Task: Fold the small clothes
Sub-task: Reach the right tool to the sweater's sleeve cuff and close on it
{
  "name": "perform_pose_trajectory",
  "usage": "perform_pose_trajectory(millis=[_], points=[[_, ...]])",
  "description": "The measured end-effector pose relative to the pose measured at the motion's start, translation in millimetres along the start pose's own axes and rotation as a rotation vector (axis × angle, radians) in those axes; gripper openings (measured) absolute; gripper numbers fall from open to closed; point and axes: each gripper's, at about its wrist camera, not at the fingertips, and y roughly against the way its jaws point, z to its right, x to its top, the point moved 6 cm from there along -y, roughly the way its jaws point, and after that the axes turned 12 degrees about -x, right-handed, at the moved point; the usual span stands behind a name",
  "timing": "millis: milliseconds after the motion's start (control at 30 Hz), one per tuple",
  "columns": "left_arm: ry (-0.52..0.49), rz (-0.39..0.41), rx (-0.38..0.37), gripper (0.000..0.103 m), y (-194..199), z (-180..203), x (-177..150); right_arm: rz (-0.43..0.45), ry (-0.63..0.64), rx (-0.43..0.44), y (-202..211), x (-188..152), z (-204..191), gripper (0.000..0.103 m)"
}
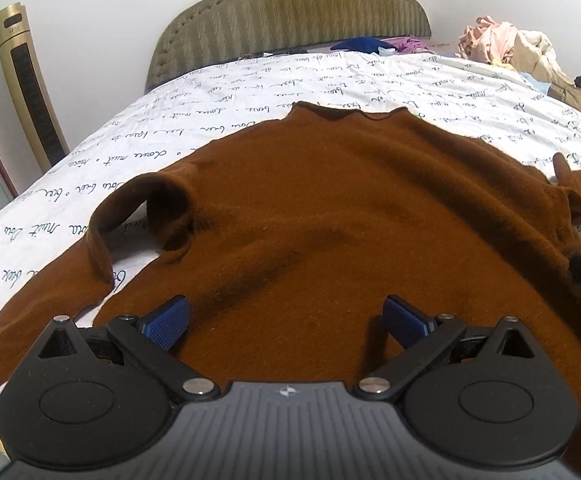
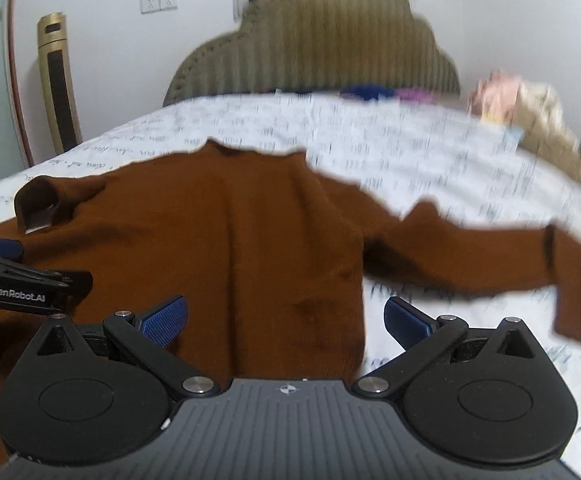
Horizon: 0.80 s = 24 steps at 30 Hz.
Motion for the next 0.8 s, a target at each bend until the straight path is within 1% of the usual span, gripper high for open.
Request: perform_pose_trajectory(millis=[33,100,167,200,233,267,367,400,433,467,533,600,633,667,700,733,800], points=[[0.006,0.002,-0.007,0.103,0,1,0,0.031,-0.004,-0.001,6,5,-1,0.103],[0.013,0.001,-0.022,0.103,-1,4,0,0.064,-0.017,0.033,15,14,-6,0.103],[-0.002,-0.006,-0.035,0.103,-1,9,-1,0.03,-0.014,0.075,10,13,-8,0.103],[-0.015,-0.005,-0.038,0.103,0,11,-1,-0.007,-0.015,0.078,5,9,-9,0.103],[-0.026,0.001,-0.036,0.103,1,13,-1,-0.025,-0.028,0.074,1,7,-6,0.103],[-0.035,0.007,-0.029,0.103,2,15,0,-0.031,-0.053,0.074,-1,6,-1,0.103],[-0.043,0.021,-0.032,0.103,3,20,4,-0.046,-0.198,0.087,-1,5,27,0.103],[-0.041,0.024,-0.038,0.103,3,22,5,-0.054,-0.229,0.094,-1,5,36,0.103],[-0.041,0.026,-0.043,0.103,2,25,7,-0.063,-0.218,0.085,-4,4,40,0.103],[-0.044,0.025,-0.047,0.103,3,27,7,-0.052,-0.183,0.051,-3,2,44,0.103],[-0.068,0.023,-0.048,0.103,2,33,6,0.011,-0.111,-0.074,-2,1,59,0.102],[-0.095,0.023,-0.034,0.103,2,37,5,0.055,-0.089,-0.268,-1,0,90,0.1],[-0.107,0.022,-0.025,0.103,1,38,4,0.058,-0.097,-0.357,-4,-2,107,0.097],[-0.112,0.022,-0.02,0.103,0,39,3,0.052,-0.104,-0.425,-7,-5,122,0.092],[-0.113,0.02,-0.017,0.103,-1,39,3,0.039,-0.108,-0.462,-10,-9,139,0.081],[-0.111,0.015,-0.018,0.103,-2,40,2,0.013,-0.12,-0.468,-15,-14,153,0.072],[-0.107,0.006,-0.022,0.103,-4,41,2,-0.039,-0.138,-0.435,-27,-24,171,0.068]])
